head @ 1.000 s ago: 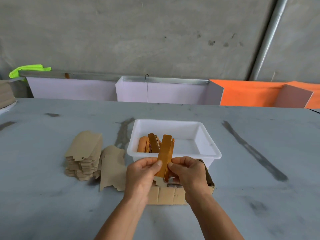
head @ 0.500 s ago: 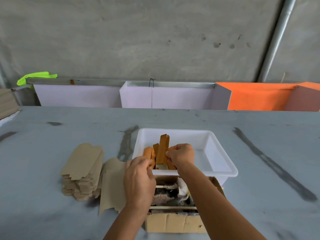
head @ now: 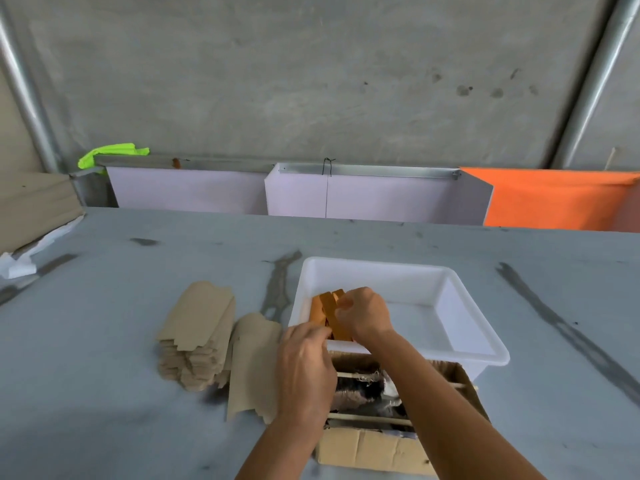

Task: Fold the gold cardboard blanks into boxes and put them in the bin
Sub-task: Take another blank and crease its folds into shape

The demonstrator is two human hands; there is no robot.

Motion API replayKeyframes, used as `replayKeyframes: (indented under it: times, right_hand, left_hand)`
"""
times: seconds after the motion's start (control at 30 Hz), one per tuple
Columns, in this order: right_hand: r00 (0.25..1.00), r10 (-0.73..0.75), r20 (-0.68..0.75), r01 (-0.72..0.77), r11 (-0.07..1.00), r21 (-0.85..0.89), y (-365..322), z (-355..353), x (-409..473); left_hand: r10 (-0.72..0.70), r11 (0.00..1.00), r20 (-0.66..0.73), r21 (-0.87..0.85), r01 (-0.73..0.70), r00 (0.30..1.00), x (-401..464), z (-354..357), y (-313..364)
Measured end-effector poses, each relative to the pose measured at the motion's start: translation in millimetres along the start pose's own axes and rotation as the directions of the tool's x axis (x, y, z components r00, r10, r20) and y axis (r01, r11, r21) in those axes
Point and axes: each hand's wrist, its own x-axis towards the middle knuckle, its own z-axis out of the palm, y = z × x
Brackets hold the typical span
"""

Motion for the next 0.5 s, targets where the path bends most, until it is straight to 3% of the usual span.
replayKeyframes:
  times: [0.17,0.27,0.4,0.5]
  right_hand:
    - [0.947,-0.310,-0.089,0.311,0.950,0.003,-29.8,4.5,-55.6]
    - [0.901,-0.428,-0.065,0.433,0.893,0.125,-52.2,15.3,-90.3]
    - [0.911,-0.413,0.004,0.409,0.903,0.132,-60.9,43.2,-113.4]
    - [0.933,-0.349,0.088,0.347,0.937,0.047,-54.3,66.1,-122.6]
  left_hand:
    - [-0.077,0.996,-0.214,-0.065,0.064,0.974,-20.9,-12.0,-17.7]
    - [-0.259,0.959,-0.202,-0.165,0.228,0.944,-26.5,-22.0,-33.1]
    - [-0.490,0.812,-0.087,-0.408,0.417,0.868,-30.6,-33.4,-55.2]
    - [-0.549,0.795,-0.104,-0.370,0.480,0.829,-32.7,-40.8,-71.3]
